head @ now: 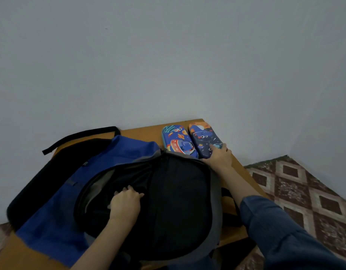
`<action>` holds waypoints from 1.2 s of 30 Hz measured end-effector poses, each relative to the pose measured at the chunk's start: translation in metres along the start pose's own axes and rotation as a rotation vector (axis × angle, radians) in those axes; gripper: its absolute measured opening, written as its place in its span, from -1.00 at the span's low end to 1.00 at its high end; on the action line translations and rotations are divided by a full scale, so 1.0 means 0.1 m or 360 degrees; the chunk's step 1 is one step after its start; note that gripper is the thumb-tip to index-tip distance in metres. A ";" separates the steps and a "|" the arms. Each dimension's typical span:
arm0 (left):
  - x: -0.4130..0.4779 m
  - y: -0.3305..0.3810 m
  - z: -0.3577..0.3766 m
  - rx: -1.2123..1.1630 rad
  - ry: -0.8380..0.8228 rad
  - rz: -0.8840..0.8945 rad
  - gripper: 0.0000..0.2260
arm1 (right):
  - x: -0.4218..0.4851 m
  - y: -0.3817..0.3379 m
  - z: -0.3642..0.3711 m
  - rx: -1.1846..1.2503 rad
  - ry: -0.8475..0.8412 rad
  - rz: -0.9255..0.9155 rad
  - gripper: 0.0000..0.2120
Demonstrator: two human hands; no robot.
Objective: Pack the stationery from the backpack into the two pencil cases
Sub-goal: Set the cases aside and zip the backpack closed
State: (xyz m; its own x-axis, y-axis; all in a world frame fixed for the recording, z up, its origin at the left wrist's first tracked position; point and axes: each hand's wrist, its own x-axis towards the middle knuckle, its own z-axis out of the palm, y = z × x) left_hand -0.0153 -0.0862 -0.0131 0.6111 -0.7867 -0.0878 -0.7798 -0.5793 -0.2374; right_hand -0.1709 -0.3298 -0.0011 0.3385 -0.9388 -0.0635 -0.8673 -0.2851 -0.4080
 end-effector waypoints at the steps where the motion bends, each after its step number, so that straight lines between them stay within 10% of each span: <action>1: 0.04 -0.02 0.01 0.0044 0.0000 -0.0009 -0.59 | 0.04 -0.03 0.00 -0.0010 -0.0023 0.0022 -0.22; 14: 0.30 -0.11 0.12 0.0088 0.0005 -0.0095 -0.65 | 0.31 0.02 0.00 0.0171 -0.0150 0.0173 0.02; 21: 0.12 -0.26 0.03 -0.0245 0.0075 -0.0092 -0.59 | -0.13 0.09 -0.38 0.1305 -0.0142 0.0017 -0.31; 26: 0.01 -0.53 -0.08 -0.0856 0.0018 -0.0025 -0.64 | -0.74 0.03 -0.67 0.1062 -0.0202 -0.0446 -0.10; 36: -0.45 -0.72 -0.28 -0.1794 0.0671 -0.0187 -0.71 | -1.63 -0.39 -0.76 -0.0037 -0.0742 -0.1087 -0.32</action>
State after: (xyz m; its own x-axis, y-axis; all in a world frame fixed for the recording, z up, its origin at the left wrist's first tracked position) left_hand 0.0100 -0.0148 0.0348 0.7577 -0.6029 0.2499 -0.5312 -0.3474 0.7727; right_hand -0.2197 -0.1803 0.0944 0.9059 -0.3826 -0.1817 -0.4216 -0.7725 -0.4750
